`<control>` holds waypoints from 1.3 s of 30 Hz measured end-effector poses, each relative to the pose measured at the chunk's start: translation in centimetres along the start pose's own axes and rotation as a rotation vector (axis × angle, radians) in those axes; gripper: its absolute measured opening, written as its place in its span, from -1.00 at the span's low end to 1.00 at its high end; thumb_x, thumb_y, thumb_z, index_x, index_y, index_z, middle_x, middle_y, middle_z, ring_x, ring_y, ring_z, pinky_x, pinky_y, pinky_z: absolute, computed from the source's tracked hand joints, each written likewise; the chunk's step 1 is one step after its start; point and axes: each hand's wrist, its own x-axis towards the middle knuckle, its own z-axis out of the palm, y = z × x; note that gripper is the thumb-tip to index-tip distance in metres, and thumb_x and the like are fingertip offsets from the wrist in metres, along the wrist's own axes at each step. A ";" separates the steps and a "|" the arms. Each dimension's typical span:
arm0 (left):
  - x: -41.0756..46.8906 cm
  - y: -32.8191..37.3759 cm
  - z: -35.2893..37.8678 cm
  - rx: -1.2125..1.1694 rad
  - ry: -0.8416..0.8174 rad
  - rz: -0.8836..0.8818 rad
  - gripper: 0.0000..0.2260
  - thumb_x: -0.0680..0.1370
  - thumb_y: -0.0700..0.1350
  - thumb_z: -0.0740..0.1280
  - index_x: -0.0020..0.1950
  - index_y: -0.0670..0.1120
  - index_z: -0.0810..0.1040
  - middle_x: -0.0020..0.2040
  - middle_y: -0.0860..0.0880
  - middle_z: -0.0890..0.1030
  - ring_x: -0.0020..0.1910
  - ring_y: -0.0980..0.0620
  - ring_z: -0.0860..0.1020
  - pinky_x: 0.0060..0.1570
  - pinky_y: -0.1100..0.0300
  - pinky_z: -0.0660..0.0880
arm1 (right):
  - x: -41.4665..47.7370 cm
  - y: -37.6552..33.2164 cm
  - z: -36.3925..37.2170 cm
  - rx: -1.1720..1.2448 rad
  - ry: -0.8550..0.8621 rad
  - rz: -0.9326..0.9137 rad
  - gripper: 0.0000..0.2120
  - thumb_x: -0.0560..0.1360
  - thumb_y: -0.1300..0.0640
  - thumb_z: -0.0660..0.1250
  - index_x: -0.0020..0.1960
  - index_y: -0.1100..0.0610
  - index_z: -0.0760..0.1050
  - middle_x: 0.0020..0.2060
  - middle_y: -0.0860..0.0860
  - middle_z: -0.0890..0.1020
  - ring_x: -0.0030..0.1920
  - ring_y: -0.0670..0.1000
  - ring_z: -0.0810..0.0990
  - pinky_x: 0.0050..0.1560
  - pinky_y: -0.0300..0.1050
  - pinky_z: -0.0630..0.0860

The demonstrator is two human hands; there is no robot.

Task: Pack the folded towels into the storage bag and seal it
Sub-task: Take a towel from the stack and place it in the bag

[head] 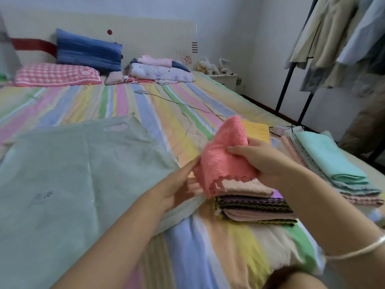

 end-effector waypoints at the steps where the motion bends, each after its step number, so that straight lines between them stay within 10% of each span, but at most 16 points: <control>1: -1.1 -0.2 -1.1 -0.145 -0.077 -0.022 -0.52 0.45 0.27 0.35 -0.15 -0.17 0.65 -0.24 -0.11 0.64 -0.26 -0.01 0.60 -0.10 0.14 0.59 | -0.5 -0.7 0.9 0.067 -0.074 -0.006 -0.78 0.52 0.22 0.35 0.16 0.18 0.49 -0.08 0.13 0.67 -0.21 0.06 0.69 -0.32 -0.13 0.60; 5: -5.9 -3.4 -6.3 -0.446 -0.237 -0.009 -0.12 0.40 0.47 0.21 0.40 -0.25 0.43 0.40 -0.28 0.43 0.38 -0.25 0.42 0.41 -0.24 0.23 | -0.8 -0.8 5.6 0.233 -0.324 0.104 -0.84 0.49 0.24 0.35 0.06 0.20 0.49 -0.18 0.13 0.66 -0.29 0.07 0.66 -0.35 -0.12 0.61; 10: -10.6 -5.6 -12.5 -0.538 0.053 0.130 -0.44 0.45 0.20 0.24 0.18 -0.21 0.63 0.10 -0.24 0.66 0.00 -0.15 0.67 -0.04 -0.07 0.62 | 0.6 4.0 13.5 -0.090 -0.502 0.319 -0.91 0.54 0.26 0.25 0.00 0.27 0.46 -0.44 0.16 0.60 -0.56 0.09 0.56 -0.62 -0.23 0.42; 14: -13.2 -6.9 -17.3 -0.308 0.334 0.072 -0.66 0.58 -0.22 0.21 0.34 -0.07 0.50 0.05 -0.17 0.68 -0.16 -0.05 0.67 -0.17 0.08 0.61 | 1.0 6.7 19.3 -0.375 -0.448 0.243 -0.81 0.52 0.30 0.24 0.12 0.24 0.50 -0.14 0.22 0.63 -0.35 0.12 0.61 -0.48 -0.14 0.52; 17: -14.8 -6.9 -18.5 -0.227 0.384 0.119 -0.74 0.62 -0.10 0.20 0.27 -0.02 0.56 0.05 -0.13 0.69 -0.11 -0.03 0.66 -0.06 0.04 0.60 | -0.2 5.4 23.5 -0.692 -0.383 -0.013 -0.74 0.50 0.18 0.26 0.18 0.19 0.47 0.05 0.13 0.60 0.01 0.13 0.58 -0.17 -0.14 0.49; 20: -15.8 -5.9 -18.1 -0.210 0.402 0.138 -0.62 0.59 0.16 0.16 0.07 -0.06 0.66 -0.24 -0.02 0.69 -0.37 0.08 0.62 -0.39 0.26 0.54 | -2.6 3.9 27.4 -0.814 -0.344 -0.170 -0.54 0.54 -0.08 0.24 0.32 0.18 0.31 0.22 0.17 0.53 0.21 0.16 0.51 0.03 -0.11 0.40; 22: -16.6 -5.3 -18.0 -0.301 0.364 0.253 -0.59 0.62 0.14 0.07 0.16 -0.06 0.60 -0.27 0.03 0.67 -0.41 0.15 0.58 -0.47 0.34 0.44 | -3.9 3.8 29.3 -0.749 -0.364 -0.216 -0.41 0.55 -0.19 0.18 0.43 0.14 0.20 0.28 0.15 0.51 0.26 0.17 0.49 0.16 -0.09 0.39; 26: -19.0 -3.5 -17.9 -0.433 0.220 0.339 -0.47 0.60 0.23 -0.03 0.37 0.00 0.48 0.20 -0.02 0.64 0.08 0.03 0.61 -0.03 0.05 0.49 | -5.3 4.3 31.2 -0.340 -0.492 -0.220 -0.51 0.53 -0.22 0.22 0.35 -0.06 0.18 0.13 -0.01 0.59 -0.14 -0.15 0.65 -0.06 -0.22 0.55; 30: -19.6 -2.9 -18.7 -0.592 0.211 0.311 -0.45 0.59 0.21 0.04 0.45 -0.10 0.36 0.26 -0.10 0.60 0.23 -0.02 0.55 0.11 0.00 0.44 | -5.3 5.3 31.1 -0.058 -0.469 -0.051 -0.52 0.47 -0.17 0.36 0.16 0.18 0.39 -0.12 0.27 0.66 -0.17 0.35 0.66 -0.15 0.32 0.60; 32: -19.5 -3.1 -19.1 -0.542 0.189 0.306 -0.51 0.62 0.15 0.06 0.43 -0.11 0.34 0.27 -0.11 0.59 0.32 -0.06 0.47 0.19 -0.05 0.43 | -4.7 5.9 30.1 0.050 -0.407 0.056 -0.63 0.47 -0.06 0.41 0.15 0.16 0.50 -0.10 0.22 0.69 -0.12 0.27 0.68 -0.14 0.18 0.64; 35: -18.7 -3.9 -19.5 -0.212 0.400 0.362 -0.76 0.63 -0.05 0.19 0.26 -0.09 0.41 0.12 -0.14 0.66 0.07 -0.04 0.63 -0.02 -0.02 0.57 | -3.9 6.9 28.2 0.229 -0.384 0.271 -0.72 0.48 0.10 0.41 0.14 0.20 0.55 -0.14 0.17 0.71 -0.29 0.09 0.69 -0.35 -0.12 0.61; 39: -18.1 -6.5 -20.7 1.151 0.737 0.496 -0.84 0.45 0.10 0.39 -0.06 0.07 0.53 -0.08 0.14 0.60 -0.09 0.18 0.58 -0.05 0.15 0.51 | -3.1 7.8 25.6 0.283 -0.330 0.353 -0.75 0.48 0.15 0.40 0.12 0.23 0.54 -0.21 0.16 0.70 -0.35 0.07 0.68 -0.36 -0.12 0.63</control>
